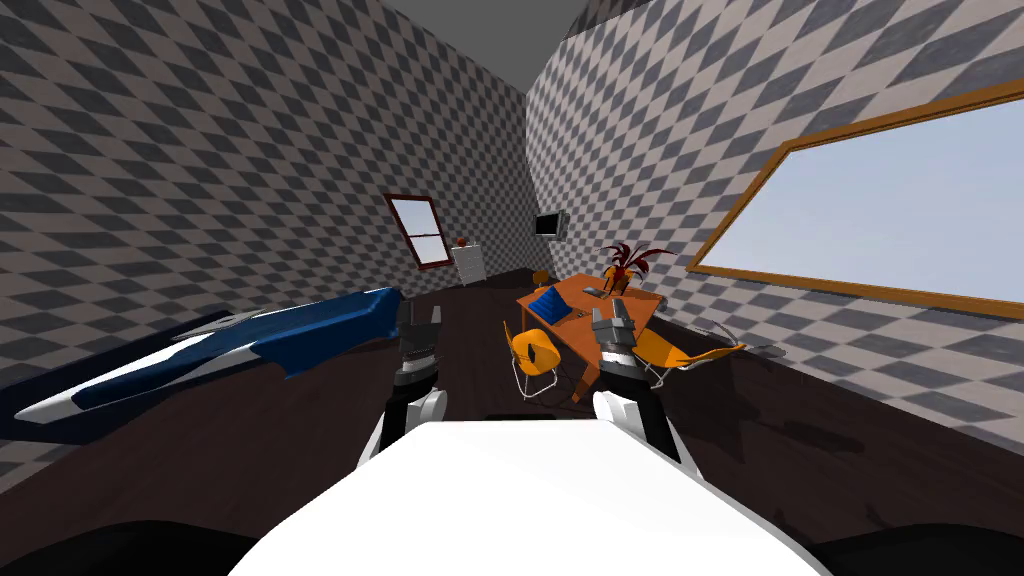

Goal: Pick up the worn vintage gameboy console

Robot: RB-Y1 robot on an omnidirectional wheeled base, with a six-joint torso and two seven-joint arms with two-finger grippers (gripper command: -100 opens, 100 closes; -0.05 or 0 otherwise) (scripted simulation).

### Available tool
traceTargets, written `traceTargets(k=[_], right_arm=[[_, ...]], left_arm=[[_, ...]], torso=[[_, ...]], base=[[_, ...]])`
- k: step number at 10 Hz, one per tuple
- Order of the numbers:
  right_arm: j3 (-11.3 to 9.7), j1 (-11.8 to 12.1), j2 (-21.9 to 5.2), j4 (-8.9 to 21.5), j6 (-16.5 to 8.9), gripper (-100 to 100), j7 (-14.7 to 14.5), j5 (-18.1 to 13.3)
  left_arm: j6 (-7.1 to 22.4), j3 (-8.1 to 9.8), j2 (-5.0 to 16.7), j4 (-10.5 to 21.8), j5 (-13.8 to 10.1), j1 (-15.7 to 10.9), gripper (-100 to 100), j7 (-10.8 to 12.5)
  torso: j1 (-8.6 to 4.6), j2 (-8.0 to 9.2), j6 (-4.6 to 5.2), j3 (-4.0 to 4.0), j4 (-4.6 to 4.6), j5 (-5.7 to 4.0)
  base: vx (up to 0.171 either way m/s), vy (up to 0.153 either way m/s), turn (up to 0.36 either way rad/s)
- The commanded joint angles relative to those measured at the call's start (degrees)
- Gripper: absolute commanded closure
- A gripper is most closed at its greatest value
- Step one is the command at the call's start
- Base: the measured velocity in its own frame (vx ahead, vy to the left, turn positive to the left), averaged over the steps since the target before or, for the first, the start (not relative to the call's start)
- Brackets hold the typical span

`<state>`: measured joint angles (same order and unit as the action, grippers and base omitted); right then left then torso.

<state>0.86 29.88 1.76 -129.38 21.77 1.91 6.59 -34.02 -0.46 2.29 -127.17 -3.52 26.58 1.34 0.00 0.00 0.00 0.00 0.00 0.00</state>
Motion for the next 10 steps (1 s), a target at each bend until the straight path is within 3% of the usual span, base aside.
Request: traceTargets(k=[1, 2, 10], right_arm=[[-0.38, 0.62, -1.73, 1.07, -0.6, -100, -0.45, -0.35], [-0.93, 1.52, -3.57, 2.7, -1.46, -100, -1.08, -0.87], [-4.97, 7.12, -10.81, 14.79, -7.16, -100, -4.99, -4.82]], left_arm=[[0.0, 0.0, 0.0, 0.0, 0.0, 0.0, 0, 0.0], [0.0, 0.0, 0.0, 0.0, 0.0, -0.01, 0, 0.0], [0.0, 0.0, 0.0, 0.0, 0.0, 0.0, 0, 0.0]], torso=[[0.0, 0.0, 0.0, 0.0, 0.0, 0.0], [0.03, 0.02, -0.02, 0.01, 0.0, 0.01], [0.12, 0.01, -0.01, 0.01, 0.0, 0.03]], base=[[-0.004, 0.013, 0.129], [-0.01, 0.033, 0.262], [-0.002, 0.034, 0.239]])
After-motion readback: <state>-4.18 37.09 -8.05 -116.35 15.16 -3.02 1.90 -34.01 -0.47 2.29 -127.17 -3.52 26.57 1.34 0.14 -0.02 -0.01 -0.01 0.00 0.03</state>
